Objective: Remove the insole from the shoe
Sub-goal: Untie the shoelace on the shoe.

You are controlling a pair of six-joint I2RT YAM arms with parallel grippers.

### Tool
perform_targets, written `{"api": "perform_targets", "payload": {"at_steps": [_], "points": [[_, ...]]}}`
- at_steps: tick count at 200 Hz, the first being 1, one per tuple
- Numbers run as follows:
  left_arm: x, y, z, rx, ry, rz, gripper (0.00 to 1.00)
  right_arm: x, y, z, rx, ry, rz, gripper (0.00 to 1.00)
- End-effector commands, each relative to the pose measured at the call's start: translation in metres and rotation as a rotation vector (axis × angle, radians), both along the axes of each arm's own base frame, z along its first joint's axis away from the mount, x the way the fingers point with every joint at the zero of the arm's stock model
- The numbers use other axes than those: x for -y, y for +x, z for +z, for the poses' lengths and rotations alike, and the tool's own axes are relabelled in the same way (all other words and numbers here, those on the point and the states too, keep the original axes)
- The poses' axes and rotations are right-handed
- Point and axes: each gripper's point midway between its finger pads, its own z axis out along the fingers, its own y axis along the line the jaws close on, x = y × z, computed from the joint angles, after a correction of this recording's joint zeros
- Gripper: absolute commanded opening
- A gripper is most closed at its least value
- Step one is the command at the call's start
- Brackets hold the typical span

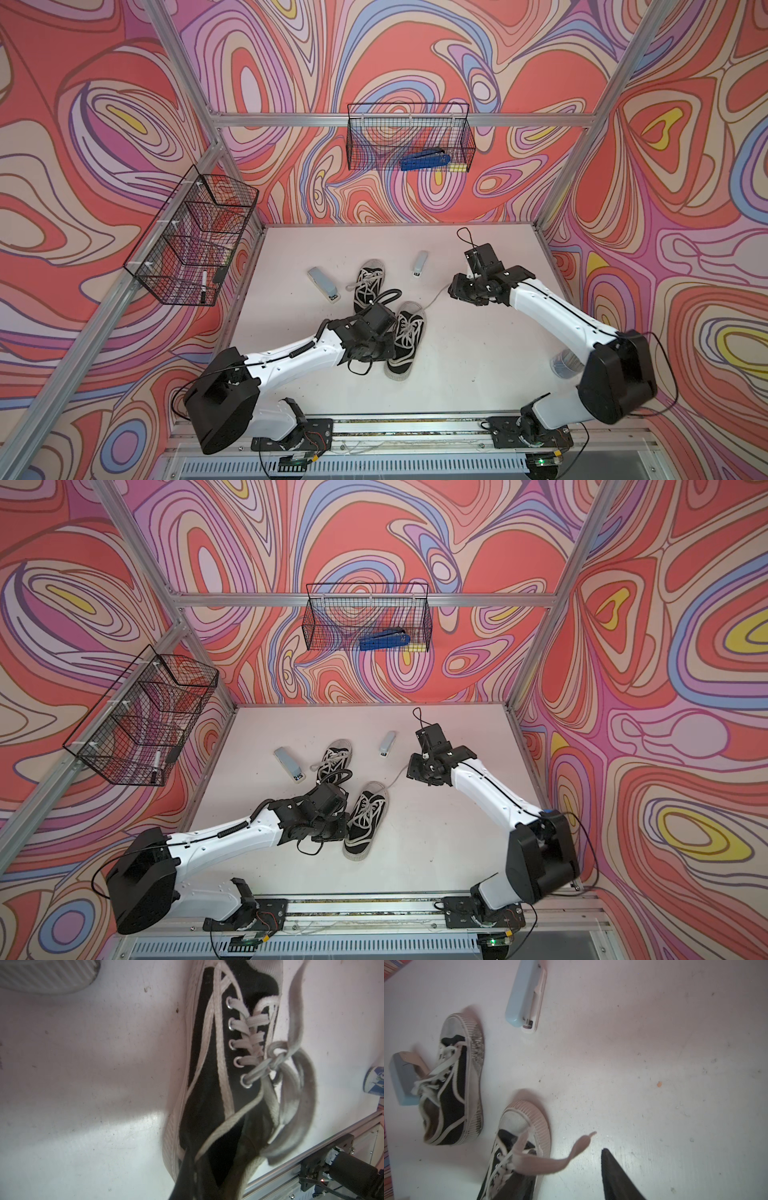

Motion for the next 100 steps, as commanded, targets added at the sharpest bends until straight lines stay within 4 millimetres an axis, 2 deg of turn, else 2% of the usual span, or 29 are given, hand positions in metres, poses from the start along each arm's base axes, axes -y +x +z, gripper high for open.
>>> {"api": "perform_targets", "payload": {"at_steps": [1,15,27,47,75,93,100], "points": [[0.006,0.002,0.004,0.002,-0.051,0.035,0.00,-0.036,-0.049,0.000,-0.061,0.079,0.117,0.52],[0.007,0.002,0.005,0.004,-0.058,0.038,0.00,-0.053,-0.069,-0.009,-0.095,0.069,0.149,0.53],[0.006,0.003,0.006,0.008,-0.058,0.043,0.00,-0.046,-0.071,-0.013,-0.094,0.065,0.102,0.54],[0.003,0.002,0.006,0.009,-0.052,0.053,0.00,-0.001,-0.059,-0.016,-0.040,-0.001,-0.061,0.58],[-0.003,0.000,0.004,0.007,-0.038,0.077,0.00,0.083,-0.036,-0.021,-0.028,0.004,-0.371,0.59],[-0.009,0.000,0.002,0.008,-0.032,0.107,0.00,0.111,-0.022,-0.012,0.010,0.015,-0.488,0.60],[-0.010,0.000,0.002,0.009,-0.033,0.121,0.00,0.119,-0.018,-0.008,0.021,-0.011,-0.522,0.63]]}}
